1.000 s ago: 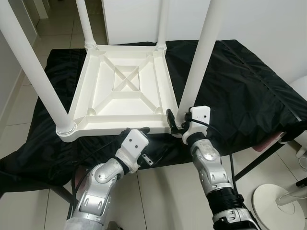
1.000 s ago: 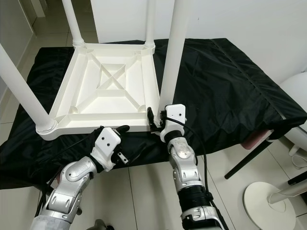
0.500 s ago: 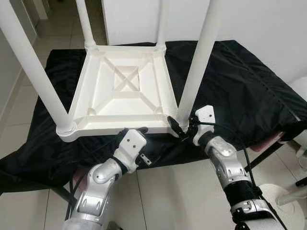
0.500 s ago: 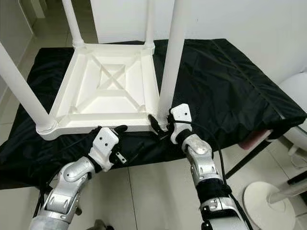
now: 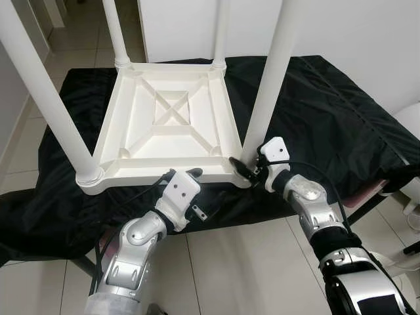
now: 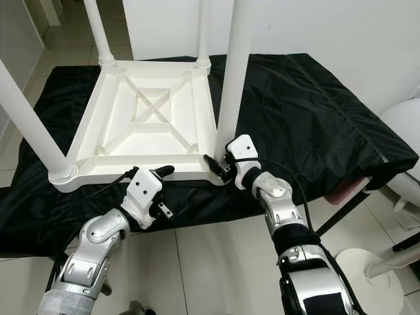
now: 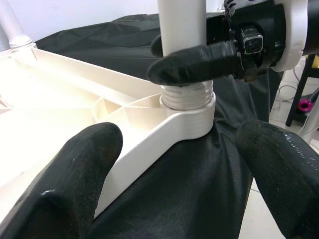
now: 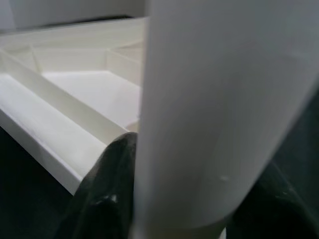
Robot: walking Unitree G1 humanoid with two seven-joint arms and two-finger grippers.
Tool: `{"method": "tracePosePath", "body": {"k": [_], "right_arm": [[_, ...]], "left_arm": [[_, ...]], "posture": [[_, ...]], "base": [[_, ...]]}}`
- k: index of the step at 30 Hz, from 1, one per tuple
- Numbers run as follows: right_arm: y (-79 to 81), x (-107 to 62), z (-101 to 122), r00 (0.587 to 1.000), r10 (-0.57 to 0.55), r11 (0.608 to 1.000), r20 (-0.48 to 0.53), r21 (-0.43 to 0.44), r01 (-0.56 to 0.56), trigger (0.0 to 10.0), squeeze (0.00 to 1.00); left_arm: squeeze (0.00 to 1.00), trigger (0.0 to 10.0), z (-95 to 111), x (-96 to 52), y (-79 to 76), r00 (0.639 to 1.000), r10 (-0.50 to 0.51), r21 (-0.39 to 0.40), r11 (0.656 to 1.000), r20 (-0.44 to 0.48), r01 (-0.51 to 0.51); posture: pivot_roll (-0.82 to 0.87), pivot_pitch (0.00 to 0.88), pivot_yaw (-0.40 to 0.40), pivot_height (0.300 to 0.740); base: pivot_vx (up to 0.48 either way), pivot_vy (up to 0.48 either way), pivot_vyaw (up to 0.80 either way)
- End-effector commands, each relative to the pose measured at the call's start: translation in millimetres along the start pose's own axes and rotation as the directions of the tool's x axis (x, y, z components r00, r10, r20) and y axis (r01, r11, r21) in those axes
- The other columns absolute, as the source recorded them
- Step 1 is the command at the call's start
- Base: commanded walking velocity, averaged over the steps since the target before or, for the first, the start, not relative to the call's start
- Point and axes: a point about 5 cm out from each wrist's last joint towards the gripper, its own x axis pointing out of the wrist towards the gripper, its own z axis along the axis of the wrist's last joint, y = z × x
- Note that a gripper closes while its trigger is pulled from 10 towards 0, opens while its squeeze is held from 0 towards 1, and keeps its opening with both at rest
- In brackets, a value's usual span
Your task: Building children table
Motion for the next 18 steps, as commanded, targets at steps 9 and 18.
{"method": "tracePosePath", "body": {"k": [9, 18], "right_arm": [[3.7, -1.7, -13.2, 0.999, 0.015, 0.999, -0.041, 0.035, -0.014, 10.0, 0.0], [3.6, -0.2, -18.2, 0.991, -0.117, 0.991, -0.067, 0.063, 0.121, 10.0, 0.0]], "left_arm": [[0.0, 10.0, -2.8, -3.4, 5.0, 0.995, 0.095, -0.003, 0.995, -0.02, -0.095], [0.0, 10.0, -3.1, -1.1, 4.2, 0.995, 0.093, -0.009, 0.996, -0.018, -0.093]], "posture": [[-0.03, 0.048, -0.007, 0.74], [-0.05, 0.048, -0.009, 0.74]], "base": [[0.0, 0.0, 0.0], [0.0, 0.0, 0.0]]}}
